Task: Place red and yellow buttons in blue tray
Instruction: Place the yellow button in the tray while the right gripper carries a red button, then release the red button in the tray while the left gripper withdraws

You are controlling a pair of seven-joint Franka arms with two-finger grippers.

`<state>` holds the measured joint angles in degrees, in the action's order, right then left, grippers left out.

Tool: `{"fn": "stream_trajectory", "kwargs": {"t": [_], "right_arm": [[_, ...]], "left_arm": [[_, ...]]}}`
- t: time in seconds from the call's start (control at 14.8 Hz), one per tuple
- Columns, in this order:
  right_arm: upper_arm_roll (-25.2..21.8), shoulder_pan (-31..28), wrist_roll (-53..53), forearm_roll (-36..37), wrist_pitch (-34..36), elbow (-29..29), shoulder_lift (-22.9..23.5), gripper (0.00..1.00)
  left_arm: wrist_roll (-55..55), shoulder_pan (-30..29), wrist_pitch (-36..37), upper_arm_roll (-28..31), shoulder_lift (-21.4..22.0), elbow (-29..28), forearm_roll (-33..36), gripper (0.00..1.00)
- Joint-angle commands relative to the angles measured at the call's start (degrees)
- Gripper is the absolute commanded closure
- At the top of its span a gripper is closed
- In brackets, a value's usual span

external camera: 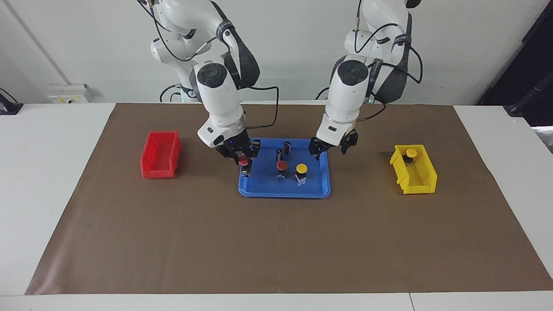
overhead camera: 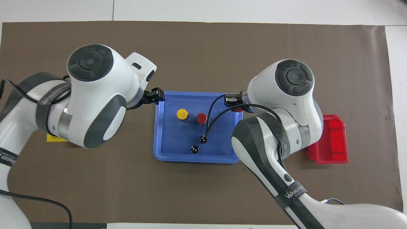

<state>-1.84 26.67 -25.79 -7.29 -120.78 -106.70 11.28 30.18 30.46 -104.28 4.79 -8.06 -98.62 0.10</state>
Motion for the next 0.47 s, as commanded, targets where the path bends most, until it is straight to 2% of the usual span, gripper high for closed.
{"fn": "stream_trajectory", "kwargs": {"t": [0.0,0.2,0.4], "right_arm": [[0.1,1.8,-0.9,-1.0,-0.3,0.3,1.9,0.72],[0.2,2.3,-0.6,-0.8,-0.4,0.3,4.0,0.72],[0.2,3.6,-0.4,0.0,-0.3,-0.3,4.8,0.72]], "left_arm": [[-11.9,-6.8,6.6,-0.2,2.1,3.1,-0.9,0.0],[-25.6,-14.4,11.8,-0.2,6.6,3.1,-0.9,0.0],[-32.7,-18.8,15.5,-0.2,10.4,3.0,-0.5,0.0]]}}
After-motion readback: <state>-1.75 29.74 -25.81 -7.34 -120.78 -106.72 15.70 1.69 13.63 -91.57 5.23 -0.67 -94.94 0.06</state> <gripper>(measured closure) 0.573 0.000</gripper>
